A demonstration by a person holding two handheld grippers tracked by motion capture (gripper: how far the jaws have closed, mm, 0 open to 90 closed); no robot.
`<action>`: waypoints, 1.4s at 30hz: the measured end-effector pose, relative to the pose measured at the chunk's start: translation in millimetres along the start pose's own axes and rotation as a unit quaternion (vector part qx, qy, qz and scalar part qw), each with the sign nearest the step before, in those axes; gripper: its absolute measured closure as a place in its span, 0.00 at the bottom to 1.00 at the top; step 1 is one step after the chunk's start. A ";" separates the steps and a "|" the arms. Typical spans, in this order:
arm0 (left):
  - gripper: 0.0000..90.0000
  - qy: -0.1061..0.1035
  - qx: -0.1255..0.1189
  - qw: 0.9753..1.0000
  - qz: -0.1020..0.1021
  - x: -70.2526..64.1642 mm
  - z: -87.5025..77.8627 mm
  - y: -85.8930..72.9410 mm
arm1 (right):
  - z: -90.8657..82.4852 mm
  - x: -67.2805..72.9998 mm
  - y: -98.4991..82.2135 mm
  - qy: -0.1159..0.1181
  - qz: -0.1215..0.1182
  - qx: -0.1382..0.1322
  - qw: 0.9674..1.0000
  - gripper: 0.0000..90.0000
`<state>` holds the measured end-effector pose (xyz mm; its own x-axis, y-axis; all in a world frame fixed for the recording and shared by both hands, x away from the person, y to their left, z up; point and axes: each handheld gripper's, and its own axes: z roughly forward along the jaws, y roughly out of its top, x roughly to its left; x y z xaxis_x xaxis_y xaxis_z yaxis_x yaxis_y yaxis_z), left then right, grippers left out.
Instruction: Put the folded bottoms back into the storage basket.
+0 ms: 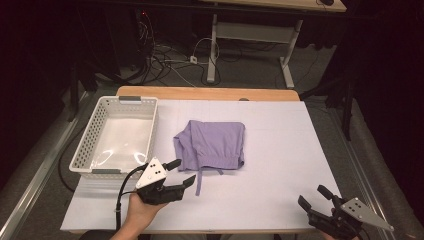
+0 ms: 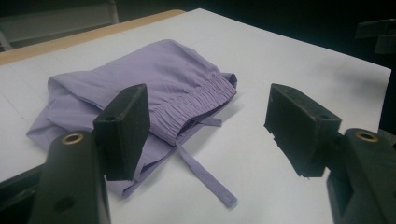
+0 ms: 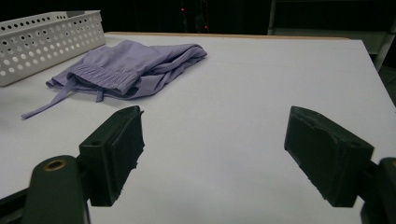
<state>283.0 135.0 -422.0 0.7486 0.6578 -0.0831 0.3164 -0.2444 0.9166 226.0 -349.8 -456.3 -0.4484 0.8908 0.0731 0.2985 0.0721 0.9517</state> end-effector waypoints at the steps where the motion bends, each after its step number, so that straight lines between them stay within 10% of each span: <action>1: 0.33 0.001 0.002 1.000 -0.001 0.0 1.1 0.6 | 0.0 0.0 0.0 0.000 0.000 0.000 1.000 0.23; 42: 0.26 0.027 0.065 0.997 -0.026 11.8 62.4 40.4 | 0.4 0.0 0.0 0.004 0.002 0.002 1.000 0.23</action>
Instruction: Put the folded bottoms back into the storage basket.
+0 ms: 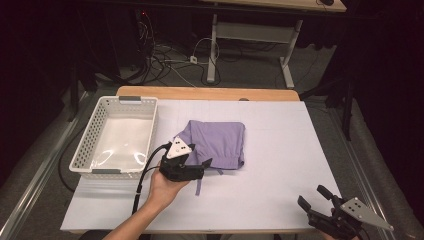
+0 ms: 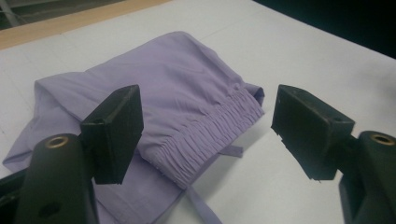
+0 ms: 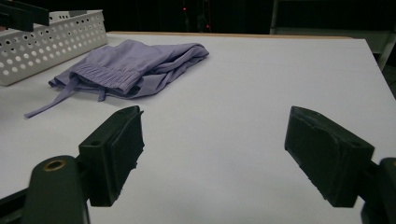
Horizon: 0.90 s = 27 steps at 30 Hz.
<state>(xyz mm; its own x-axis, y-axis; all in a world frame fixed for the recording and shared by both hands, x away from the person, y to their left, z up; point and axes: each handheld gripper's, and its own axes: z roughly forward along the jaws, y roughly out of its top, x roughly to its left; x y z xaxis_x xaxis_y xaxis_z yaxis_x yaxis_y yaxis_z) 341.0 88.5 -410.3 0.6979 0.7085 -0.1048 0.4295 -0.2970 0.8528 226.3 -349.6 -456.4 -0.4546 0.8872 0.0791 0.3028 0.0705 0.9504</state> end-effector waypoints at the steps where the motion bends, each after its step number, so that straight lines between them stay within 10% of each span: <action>1: 0.26 0.001 0.006 1.000 0.000 0.6 2.0 2.3 | 0.0 0.0 0.0 0.000 0.000 0.000 1.000 0.23; 14: 0.26 0.039 0.062 0.997 -0.020 22.5 27.6 34.7 | 0.4 -0.2 0.0 0.003 0.000 0.000 1.000 0.23; 27: 0.15 0.061 0.126 0.988 -0.068 57.8 59.6 53.4 | 1.2 -0.6 0.0 0.005 0.003 0.003 1.000 0.22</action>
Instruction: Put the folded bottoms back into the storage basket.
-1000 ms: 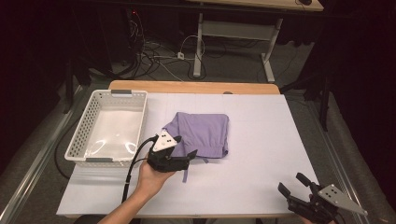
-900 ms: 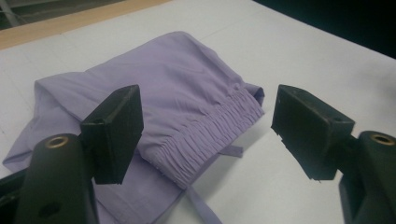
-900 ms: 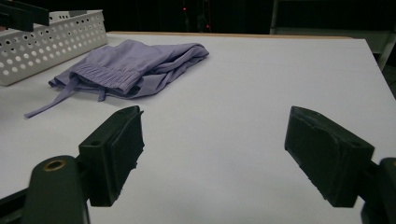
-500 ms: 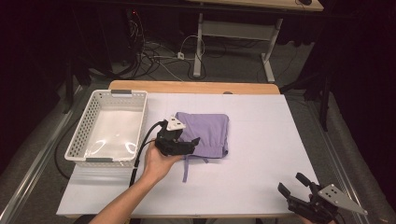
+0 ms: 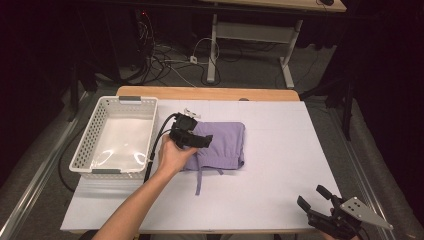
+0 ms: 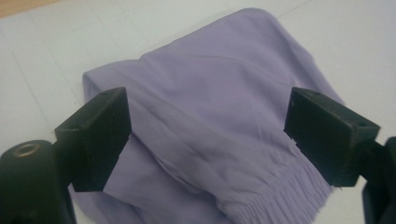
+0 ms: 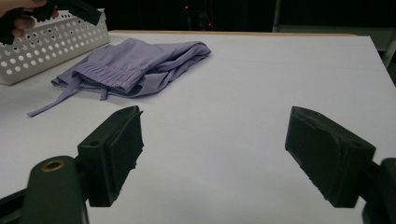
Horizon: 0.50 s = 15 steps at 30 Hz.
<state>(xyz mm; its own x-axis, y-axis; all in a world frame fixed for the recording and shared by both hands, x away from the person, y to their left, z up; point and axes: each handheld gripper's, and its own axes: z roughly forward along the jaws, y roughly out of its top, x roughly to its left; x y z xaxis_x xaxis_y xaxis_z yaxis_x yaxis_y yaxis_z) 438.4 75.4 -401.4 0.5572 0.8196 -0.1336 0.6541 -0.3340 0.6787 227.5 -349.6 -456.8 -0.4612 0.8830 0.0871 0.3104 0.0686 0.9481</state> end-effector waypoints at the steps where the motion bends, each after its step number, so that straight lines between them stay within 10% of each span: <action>1: 0.15 0.003 0.003 1.000 -0.003 2.3 3.0 0.8 | 0.0 0.0 0.0 0.000 0.000 0.000 1.000 0.22; 15: 0.09 0.037 0.056 0.997 -0.038 31.1 35.5 10.7 | 0.3 -0.5 -0.1 0.001 0.002 0.002 1.000 0.22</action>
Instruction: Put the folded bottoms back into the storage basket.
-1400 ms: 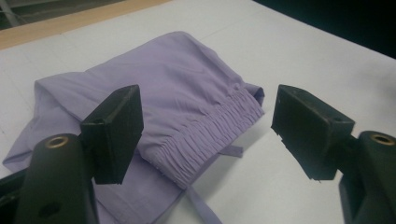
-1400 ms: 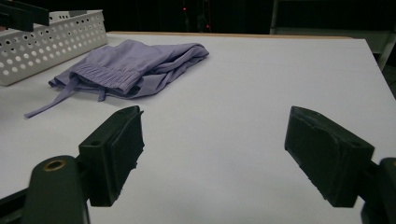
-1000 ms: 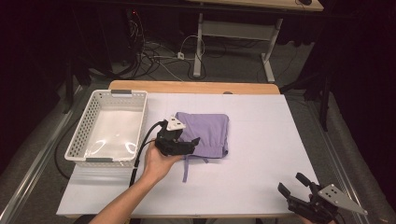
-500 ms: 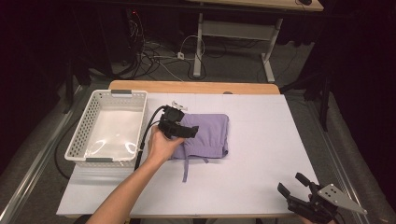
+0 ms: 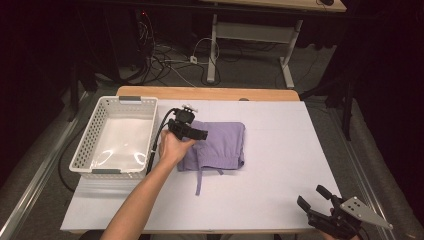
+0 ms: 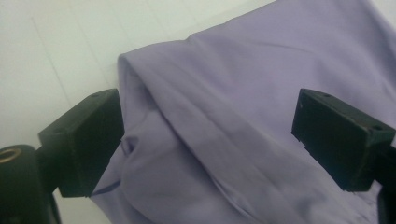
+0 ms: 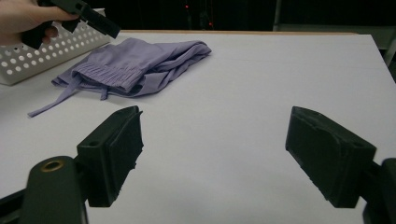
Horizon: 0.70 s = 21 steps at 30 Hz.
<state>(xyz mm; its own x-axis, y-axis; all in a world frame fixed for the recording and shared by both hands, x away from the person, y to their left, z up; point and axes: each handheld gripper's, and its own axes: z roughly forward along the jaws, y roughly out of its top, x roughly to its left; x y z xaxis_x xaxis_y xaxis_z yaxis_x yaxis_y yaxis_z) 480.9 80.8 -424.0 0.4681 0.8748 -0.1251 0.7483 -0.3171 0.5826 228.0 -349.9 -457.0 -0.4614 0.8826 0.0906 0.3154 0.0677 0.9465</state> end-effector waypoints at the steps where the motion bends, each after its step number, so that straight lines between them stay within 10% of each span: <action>1: 0.07 0.006 0.003 1.000 -0.001 1.4 2.0 0.8 | 0.0 -0.1 0.0 -0.001 0.000 -0.001 1.000 0.21; 21: 0.03 0.016 0.079 0.996 -0.047 31.8 37.2 -5.8 | 0.7 -0.1 0.0 0.002 0.000 0.001 1.000 0.21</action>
<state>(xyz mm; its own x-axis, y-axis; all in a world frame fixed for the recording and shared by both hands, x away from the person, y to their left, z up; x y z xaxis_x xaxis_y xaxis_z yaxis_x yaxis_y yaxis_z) 509.0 96.8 -461.2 0.3785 0.9140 -0.1461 0.8544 -0.2843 0.4349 228.6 -349.7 -457.3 -0.4638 0.8811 0.0923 0.3171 0.0678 0.9460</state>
